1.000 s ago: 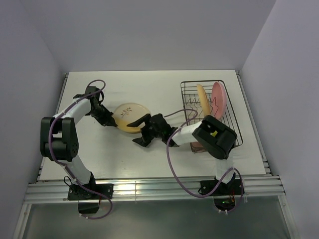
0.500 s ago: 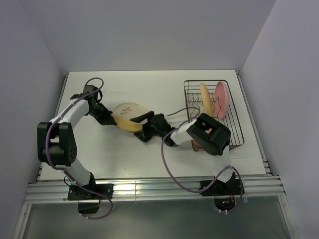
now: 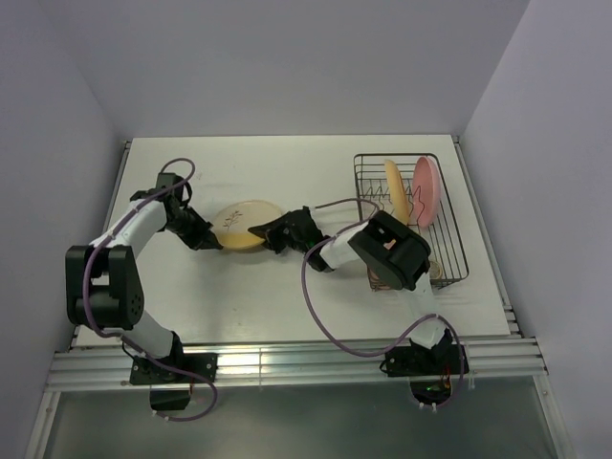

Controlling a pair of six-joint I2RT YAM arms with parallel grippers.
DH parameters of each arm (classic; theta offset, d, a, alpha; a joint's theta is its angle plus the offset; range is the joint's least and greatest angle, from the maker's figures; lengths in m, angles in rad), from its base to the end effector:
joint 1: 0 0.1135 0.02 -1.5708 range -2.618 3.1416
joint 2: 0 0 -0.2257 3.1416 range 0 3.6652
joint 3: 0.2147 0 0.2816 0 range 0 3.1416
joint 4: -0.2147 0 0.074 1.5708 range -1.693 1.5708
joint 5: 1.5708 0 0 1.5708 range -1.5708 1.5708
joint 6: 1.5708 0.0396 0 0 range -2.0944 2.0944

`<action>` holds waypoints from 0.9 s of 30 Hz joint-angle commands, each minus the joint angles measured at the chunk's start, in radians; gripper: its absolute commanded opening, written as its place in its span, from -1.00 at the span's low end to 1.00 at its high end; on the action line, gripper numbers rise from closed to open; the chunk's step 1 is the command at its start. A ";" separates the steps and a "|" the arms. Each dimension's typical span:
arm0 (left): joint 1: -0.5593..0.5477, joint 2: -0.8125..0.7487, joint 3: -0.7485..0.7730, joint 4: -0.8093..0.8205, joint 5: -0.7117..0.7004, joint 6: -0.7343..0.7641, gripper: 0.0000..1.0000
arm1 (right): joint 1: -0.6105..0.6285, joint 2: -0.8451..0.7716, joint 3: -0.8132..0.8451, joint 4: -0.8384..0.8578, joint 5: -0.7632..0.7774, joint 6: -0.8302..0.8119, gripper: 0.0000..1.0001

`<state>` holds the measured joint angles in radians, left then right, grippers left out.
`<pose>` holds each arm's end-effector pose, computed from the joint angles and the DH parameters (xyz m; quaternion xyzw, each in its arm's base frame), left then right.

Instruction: Load the mixed dishes into the dish rack

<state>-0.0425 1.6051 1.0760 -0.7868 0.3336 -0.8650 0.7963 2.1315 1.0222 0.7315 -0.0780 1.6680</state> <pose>0.3228 -0.0267 0.1442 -0.3717 0.9050 -0.2030 0.0405 0.2927 0.3036 0.0431 0.3292 0.7586 0.5402 0.1561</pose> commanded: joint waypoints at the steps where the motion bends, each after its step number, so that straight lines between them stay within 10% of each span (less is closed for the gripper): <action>1: -0.008 -0.042 0.013 0.003 0.013 0.043 -0.78 | -0.017 -0.021 0.048 -0.115 -0.048 0.041 -1.00; 3: -0.008 -0.045 0.024 -0.006 -0.008 0.053 -0.08 | -0.017 -0.039 0.067 -0.162 -0.069 -0.010 -1.00; 6: -0.007 -0.069 0.051 -0.014 -0.045 0.075 0.44 | -0.017 -0.074 0.088 -0.246 -0.091 -0.089 -1.00; 27: -0.007 -0.356 0.220 -0.034 -0.327 0.192 0.49 | -0.063 -0.131 1.025 -1.354 0.175 -0.970 -1.00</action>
<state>-0.0490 1.2728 1.2663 -0.8165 0.0303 -0.6991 0.7620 2.0838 1.9049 -0.5293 -0.0051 0.8650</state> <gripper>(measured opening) 0.746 0.201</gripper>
